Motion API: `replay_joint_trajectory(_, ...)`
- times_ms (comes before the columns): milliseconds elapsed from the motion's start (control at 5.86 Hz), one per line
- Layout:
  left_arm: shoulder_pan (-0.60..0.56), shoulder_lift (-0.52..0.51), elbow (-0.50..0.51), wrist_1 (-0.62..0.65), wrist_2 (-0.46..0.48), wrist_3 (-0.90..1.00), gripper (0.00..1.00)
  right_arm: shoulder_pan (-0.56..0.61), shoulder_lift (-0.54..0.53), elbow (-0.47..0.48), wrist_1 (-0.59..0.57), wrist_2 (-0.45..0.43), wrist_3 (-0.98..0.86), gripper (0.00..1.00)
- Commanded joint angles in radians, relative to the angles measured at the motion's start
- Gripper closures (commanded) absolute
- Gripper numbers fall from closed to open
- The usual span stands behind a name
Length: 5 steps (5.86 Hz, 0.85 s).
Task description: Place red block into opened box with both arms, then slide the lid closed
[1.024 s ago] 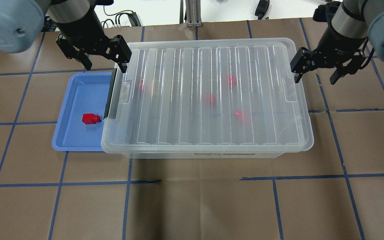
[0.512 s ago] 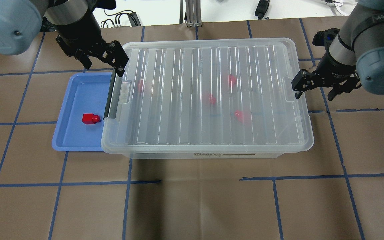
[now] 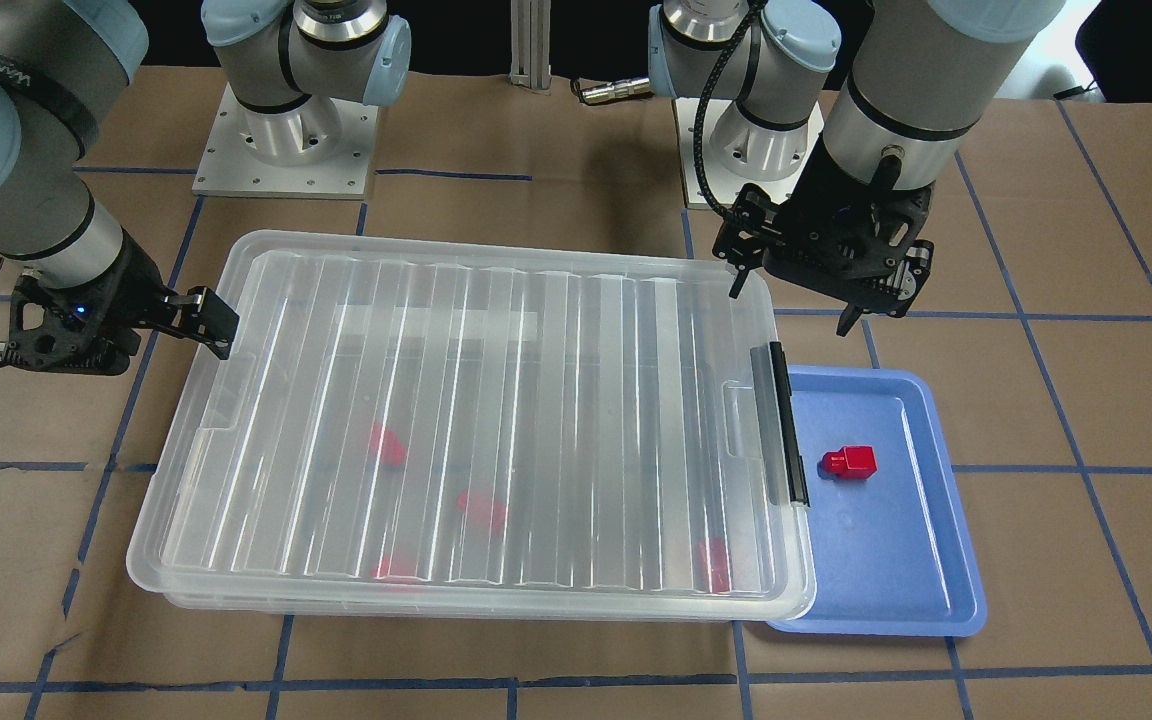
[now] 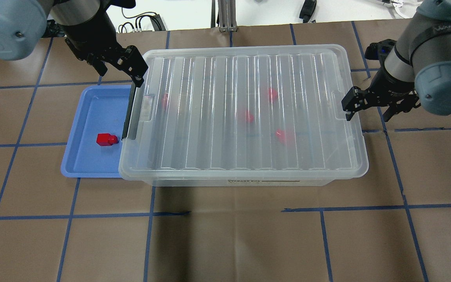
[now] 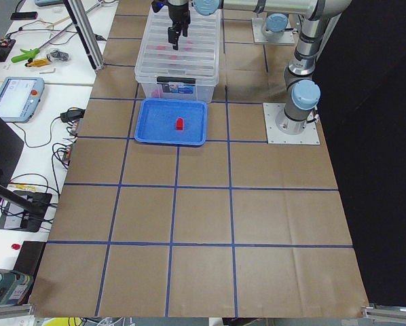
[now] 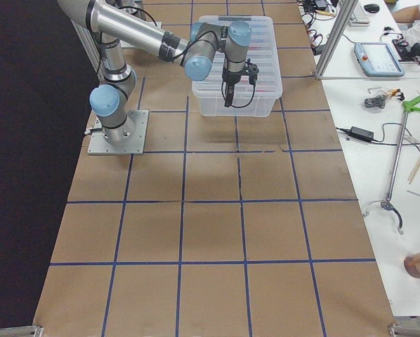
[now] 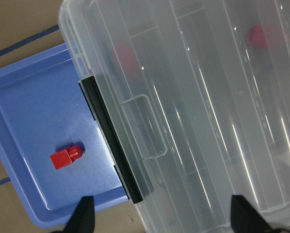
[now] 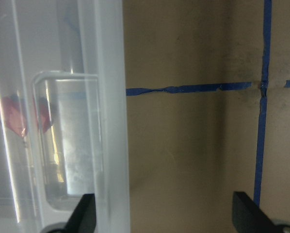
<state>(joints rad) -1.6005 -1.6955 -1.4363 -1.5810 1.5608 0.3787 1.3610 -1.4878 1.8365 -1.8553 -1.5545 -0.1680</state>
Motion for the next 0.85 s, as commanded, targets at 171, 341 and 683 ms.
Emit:
replay_joint_trajectory(171, 0.075, -0.013, -0.021, -0.002, 0.002, 0.286, 0.03, -0.067, 0.009, 0.001, -0.019, -0.002, -0.127, 0.00)
replay_joint_trajectory(341, 0.138, -0.016, -0.029, -0.004, -0.011, 0.401, 0.03, -0.098, 0.012, 0.000, -0.021, -0.004, -0.169, 0.00)
replay_joint_trajectory(683, 0.172, -0.047, -0.047, -0.004, -0.005, 0.605, 0.03, -0.166, 0.012, -0.003, -0.022, -0.009, -0.247, 0.00)
